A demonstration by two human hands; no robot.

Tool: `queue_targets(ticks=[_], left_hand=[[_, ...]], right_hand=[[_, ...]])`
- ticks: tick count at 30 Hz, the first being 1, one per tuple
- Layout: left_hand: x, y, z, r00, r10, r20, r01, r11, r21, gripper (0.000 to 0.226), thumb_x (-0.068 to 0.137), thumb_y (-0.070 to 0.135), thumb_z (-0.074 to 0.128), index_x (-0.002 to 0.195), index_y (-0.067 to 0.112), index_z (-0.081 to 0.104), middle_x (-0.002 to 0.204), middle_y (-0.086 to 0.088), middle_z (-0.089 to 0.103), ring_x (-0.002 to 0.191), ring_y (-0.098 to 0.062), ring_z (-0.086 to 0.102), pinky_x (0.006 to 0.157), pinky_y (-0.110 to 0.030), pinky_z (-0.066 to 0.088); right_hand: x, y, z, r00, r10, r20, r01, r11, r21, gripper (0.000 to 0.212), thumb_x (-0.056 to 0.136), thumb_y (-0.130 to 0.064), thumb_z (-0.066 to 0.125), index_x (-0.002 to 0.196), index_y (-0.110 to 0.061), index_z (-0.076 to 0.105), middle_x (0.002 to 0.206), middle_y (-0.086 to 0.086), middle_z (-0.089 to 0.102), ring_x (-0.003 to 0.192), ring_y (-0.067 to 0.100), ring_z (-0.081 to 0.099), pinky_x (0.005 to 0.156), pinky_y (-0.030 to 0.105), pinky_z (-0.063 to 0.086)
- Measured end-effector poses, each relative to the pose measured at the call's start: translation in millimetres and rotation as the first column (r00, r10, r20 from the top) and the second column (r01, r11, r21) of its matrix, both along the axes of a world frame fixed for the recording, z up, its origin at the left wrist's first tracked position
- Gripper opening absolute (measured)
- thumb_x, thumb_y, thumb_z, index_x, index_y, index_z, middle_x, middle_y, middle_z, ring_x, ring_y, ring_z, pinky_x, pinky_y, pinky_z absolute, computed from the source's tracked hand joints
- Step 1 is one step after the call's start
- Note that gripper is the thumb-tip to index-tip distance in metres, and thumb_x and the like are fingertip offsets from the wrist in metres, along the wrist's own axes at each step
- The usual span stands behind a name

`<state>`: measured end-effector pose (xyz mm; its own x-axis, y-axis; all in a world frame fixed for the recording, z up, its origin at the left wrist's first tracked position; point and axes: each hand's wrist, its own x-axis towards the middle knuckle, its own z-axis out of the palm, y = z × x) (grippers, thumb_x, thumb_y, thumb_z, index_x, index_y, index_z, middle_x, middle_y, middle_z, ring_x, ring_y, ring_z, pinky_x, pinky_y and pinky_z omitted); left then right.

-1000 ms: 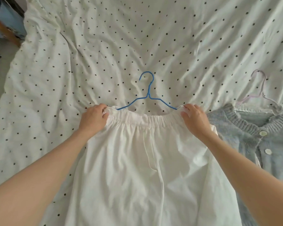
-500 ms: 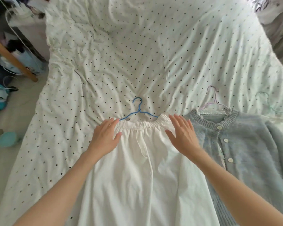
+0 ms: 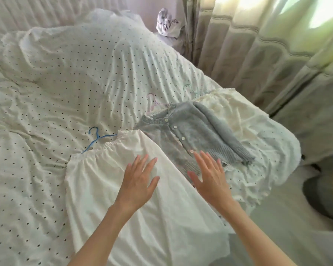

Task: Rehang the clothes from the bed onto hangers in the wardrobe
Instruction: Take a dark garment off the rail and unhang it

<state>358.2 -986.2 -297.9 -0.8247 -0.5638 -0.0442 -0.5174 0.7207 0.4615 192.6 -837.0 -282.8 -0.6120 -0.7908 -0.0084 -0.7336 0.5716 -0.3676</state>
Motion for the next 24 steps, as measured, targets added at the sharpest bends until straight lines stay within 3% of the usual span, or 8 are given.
queue_targets(ticks=[3, 7, 9, 13, 19, 22, 24], left_hand=[[-30, 41, 15, 0.989, -0.146, -0.001, 0.146, 0.989, -0.026, 0.057, 0.087, 0.047, 0.034, 0.133, 0.017, 0.048, 0.138, -0.01, 0.048, 0.131, -0.033, 0.039, 0.103, -0.051, 0.03], [-78, 97, 31, 0.941, -0.337, 0.003, 0.337, 0.94, -0.05, 0.058, 0.087, 0.049, 0.032, 0.132, 0.016, 0.049, 0.137, -0.011, 0.049, 0.13, -0.036, 0.04, 0.101, -0.054, 0.034], [-110, 129, 40, 0.898, -0.439, 0.005, 0.438, 0.896, -0.074, 0.061, 0.091, 0.054, 0.025, 0.131, 0.015, 0.051, 0.135, -0.012, 0.051, 0.129, -0.037, 0.041, 0.099, -0.054, 0.036], [-178, 217, 62, 0.795, -0.604, -0.061, 0.599, 0.796, -0.084, 0.059, 0.09, 0.052, 0.03, 0.131, 0.014, 0.05, 0.136, -0.012, 0.05, 0.13, -0.036, 0.039, 0.101, -0.056, 0.037], [-265, 388, 87, 0.6, -0.788, -0.14, 0.778, 0.615, -0.128, 0.063, 0.085, 0.051, 0.03, 0.132, 0.014, 0.05, 0.137, -0.013, 0.049, 0.132, -0.036, 0.037, 0.103, -0.051, 0.032], [-304, 469, 104, 0.494, -0.85, -0.182, 0.836, 0.522, -0.171, 0.07, 0.084, 0.057, 0.021, 0.14, 0.021, 0.038, 0.147, -0.007, 0.035, 0.14, -0.029, 0.022, 0.111, -0.047, 0.022], [-323, 521, 112, 0.429, -0.882, -0.195, 0.871, 0.461, -0.169, 0.064, 0.089, 0.056, 0.028, 0.143, 0.023, 0.032, 0.151, -0.004, 0.028, 0.143, -0.024, 0.014, 0.114, -0.043, 0.015]], right_hand=[[-8, 66, 11, 0.991, -0.129, -0.019, 0.129, 0.992, 0.0, 0.059, 0.093, -0.045, 0.042, 0.145, -0.019, 0.03, 0.151, 0.005, 0.03, 0.142, 0.024, 0.02, 0.114, 0.04, 0.002], [-24, 161, 26, 0.936, -0.352, -0.028, 0.351, 0.936, -0.024, 0.072, 0.084, -0.059, 0.022, 0.145, -0.02, 0.029, 0.15, 0.007, 0.032, 0.142, 0.026, 0.021, 0.112, 0.039, 0.0], [-32, 210, 38, 0.887, -0.462, -0.02, 0.462, 0.887, -0.025, 0.064, 0.091, -0.054, 0.031, 0.146, -0.02, 0.026, 0.151, 0.006, 0.028, 0.143, 0.025, 0.018, 0.114, 0.042, 0.001], [-51, 312, 59, 0.744, -0.665, -0.062, 0.658, 0.746, -0.098, 0.057, 0.094, -0.036, 0.049, 0.144, -0.017, 0.031, 0.15, 0.007, 0.032, 0.142, 0.024, 0.021, 0.115, 0.045, 0.006], [-81, 459, 88, 0.529, -0.845, -0.08, 0.837, 0.535, -0.115, 0.057, 0.096, -0.037, 0.042, 0.147, -0.024, 0.021, 0.154, -0.001, 0.022, 0.144, 0.016, 0.01, 0.116, 0.041, -0.001], [-90, 522, 107, 0.414, -0.906, -0.093, 0.897, 0.423, -0.127, 0.057, 0.097, -0.037, 0.038, 0.148, -0.024, 0.016, 0.155, -0.001, 0.018, 0.144, 0.015, 0.007, 0.117, 0.041, -0.002], [-94, 561, 118, 0.347, -0.932, -0.1, 0.924, 0.358, -0.132, 0.057, 0.098, -0.038, 0.036, 0.149, -0.024, 0.014, 0.155, -0.002, 0.017, 0.144, 0.015, 0.006, 0.117, 0.041, -0.002]])
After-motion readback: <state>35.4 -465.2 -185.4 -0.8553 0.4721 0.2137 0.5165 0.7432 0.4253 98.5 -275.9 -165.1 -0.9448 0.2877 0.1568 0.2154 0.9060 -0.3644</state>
